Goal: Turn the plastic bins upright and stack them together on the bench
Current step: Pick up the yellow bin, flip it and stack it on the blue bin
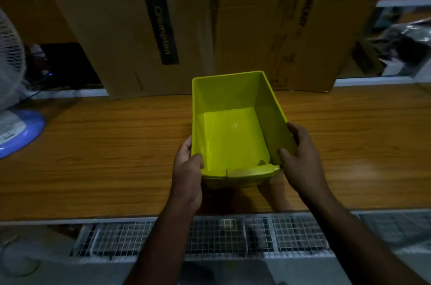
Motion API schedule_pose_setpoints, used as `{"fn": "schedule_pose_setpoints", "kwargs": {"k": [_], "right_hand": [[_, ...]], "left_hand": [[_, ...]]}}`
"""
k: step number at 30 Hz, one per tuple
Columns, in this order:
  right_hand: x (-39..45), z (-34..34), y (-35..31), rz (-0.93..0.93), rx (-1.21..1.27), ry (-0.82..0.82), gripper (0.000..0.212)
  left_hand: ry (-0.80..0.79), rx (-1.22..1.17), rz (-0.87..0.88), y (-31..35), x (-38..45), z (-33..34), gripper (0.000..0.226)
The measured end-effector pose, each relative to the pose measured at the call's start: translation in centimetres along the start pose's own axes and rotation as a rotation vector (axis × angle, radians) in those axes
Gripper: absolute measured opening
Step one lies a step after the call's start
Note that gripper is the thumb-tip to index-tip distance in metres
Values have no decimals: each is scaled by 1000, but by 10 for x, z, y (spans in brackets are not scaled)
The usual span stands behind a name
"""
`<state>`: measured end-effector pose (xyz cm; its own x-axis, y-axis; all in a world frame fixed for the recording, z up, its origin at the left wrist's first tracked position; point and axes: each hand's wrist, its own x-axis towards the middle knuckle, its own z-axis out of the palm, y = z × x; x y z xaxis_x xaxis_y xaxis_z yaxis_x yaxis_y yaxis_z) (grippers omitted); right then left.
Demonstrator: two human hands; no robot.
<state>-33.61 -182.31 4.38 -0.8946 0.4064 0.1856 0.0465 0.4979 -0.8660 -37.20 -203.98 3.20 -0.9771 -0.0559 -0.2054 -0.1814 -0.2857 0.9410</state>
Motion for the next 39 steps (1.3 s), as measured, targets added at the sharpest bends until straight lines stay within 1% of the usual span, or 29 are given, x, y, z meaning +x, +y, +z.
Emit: {"fn": "schedule_pose_setpoints", "kwargs": {"k": [1, 3, 4, 6, 7, 9, 10, 12, 13, 15, 16, 18, 19, 21, 22, 24, 25, 27, 28, 30, 31, 33, 39], "right_hand": [[1, -1, 2, -9, 10, 8, 63], [-3, -36, 15, 3, 20, 64, 63], [-4, -35, 16, -2, 29, 50, 62], [-8, -77, 32, 0, 38, 109, 61], [-6, -76, 33, 4, 54, 103, 60], [-11, -129, 53, 29, 57, 173, 58], [-9, -130, 54, 32, 67, 167, 56], [-20, -191, 77, 56, 57, 237, 55], [-19, -190, 79, 64, 70, 232, 55], [-31, -249, 104, 94, 53, 303, 56], [-30, -248, 107, 101, 65, 299, 57], [-42, -302, 133, 125, 41, 368, 57], [-41, -302, 135, 127, 42, 369, 57], [-54, -351, 158, 164, 15, 442, 56], [-53, -352, 159, 162, 24, 442, 56], [-65, -397, 180, 200, 3, 515, 55], [-64, -397, 180, 194, 16, 513, 55], [-73, -436, 199, 225, 0, 587, 55], [-73, -436, 200, 220, 4, 586, 54], [-77, -472, 219, 263, -10, 654, 54], [-76, -472, 220, 262, -13, 652, 55], [-73, -508, 244, 304, -38, 725, 55], [-43, -585, 294, 355, -110, 832, 56]], "left_hand": [[4, 29, 6, 0, 0, 0, 58], [-45, 98, 32, -5, -9, 36, 51], [-28, 123, 35, -5, -9, 36, 51], [-84, 172, 69, -11, -23, 83, 57], [-78, 177, 92, -10, -22, 84, 62], [-162, 207, 127, -21, -42, 138, 66], [-173, 208, 142, -21, -42, 138, 65], [-259, 237, 137, -38, -70, 195, 64], [-257, 232, 142, -39, -70, 193, 64], [-326, 245, 143, -61, -96, 248, 63], [-316, 244, 147, -62, -93, 246, 63], [-376, 266, 153, -83, -120, 298, 64], [-366, 274, 163, -84, -120, 297, 65], [-433, 292, 165, -101, -147, 348, 63], [-426, 289, 169, -101, -146, 349, 62], [-501, 316, 175, -118, -169, 395, 62], [-496, 323, 173, -117, -169, 396, 61], [-575, 319, 160, -133, -187, 440, 61], [-575, 313, 151, -132, -188, 441, 61], [-661, 313, 146, -149, -201, 485, 61], [-662, 312, 144, -147, -200, 486, 60], [-738, 332, 133, -167, -205, 535, 60], [-853, 282, 114, -202, -206, 647, 58]]}}
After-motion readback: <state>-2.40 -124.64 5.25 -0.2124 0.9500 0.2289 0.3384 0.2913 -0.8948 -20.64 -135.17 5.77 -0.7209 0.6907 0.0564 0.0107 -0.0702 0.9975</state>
